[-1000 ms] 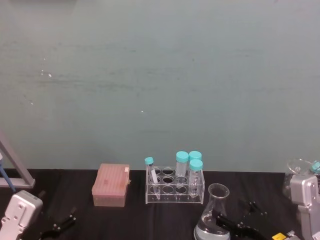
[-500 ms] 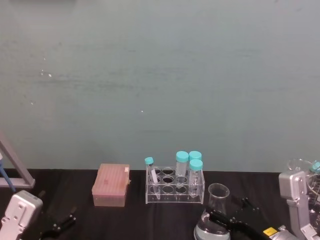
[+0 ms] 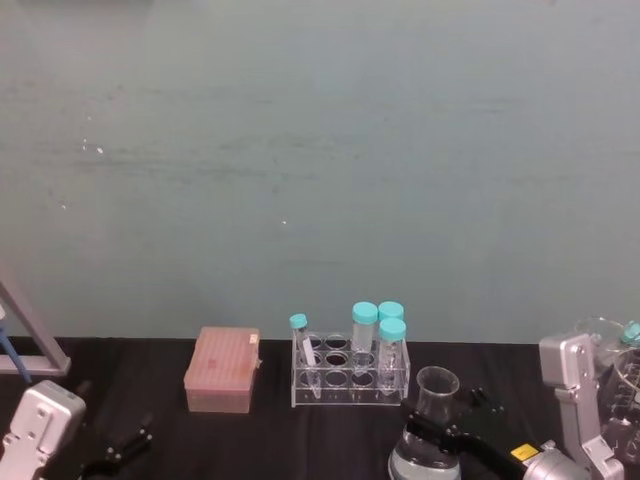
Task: Pick up the beaker with the right gripper, shake it three times, and then put it down.
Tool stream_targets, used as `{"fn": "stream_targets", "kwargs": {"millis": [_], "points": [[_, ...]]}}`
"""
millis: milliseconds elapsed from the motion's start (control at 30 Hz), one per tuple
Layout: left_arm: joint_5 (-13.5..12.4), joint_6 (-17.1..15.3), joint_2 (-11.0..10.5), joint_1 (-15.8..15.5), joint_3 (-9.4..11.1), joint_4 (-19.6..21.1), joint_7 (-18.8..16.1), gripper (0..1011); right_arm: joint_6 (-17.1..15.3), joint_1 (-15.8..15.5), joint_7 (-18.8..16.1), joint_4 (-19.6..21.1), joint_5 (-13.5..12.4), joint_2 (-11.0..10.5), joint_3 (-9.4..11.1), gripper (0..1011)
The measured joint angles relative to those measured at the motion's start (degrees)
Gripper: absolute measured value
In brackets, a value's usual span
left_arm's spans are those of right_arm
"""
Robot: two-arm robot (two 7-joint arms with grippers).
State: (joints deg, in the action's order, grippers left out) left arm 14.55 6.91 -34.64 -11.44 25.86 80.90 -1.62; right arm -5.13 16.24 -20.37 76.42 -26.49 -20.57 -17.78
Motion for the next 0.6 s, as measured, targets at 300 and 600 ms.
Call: {"fn": "stream_targets", "kwargs": {"millis": [300,600], "points": [[0.0,0.0,0.0,0.0,0.0,0.0,0.0,1000,1.32,0.35,-0.24,-0.59,0.18,0.92,0.37,1002],[0.0,0.0,0.0,0.0,0.0,0.0,0.0,1000,2.65,0.32,-0.6,-0.91,0.36,1.25,0.81,1003]]}}
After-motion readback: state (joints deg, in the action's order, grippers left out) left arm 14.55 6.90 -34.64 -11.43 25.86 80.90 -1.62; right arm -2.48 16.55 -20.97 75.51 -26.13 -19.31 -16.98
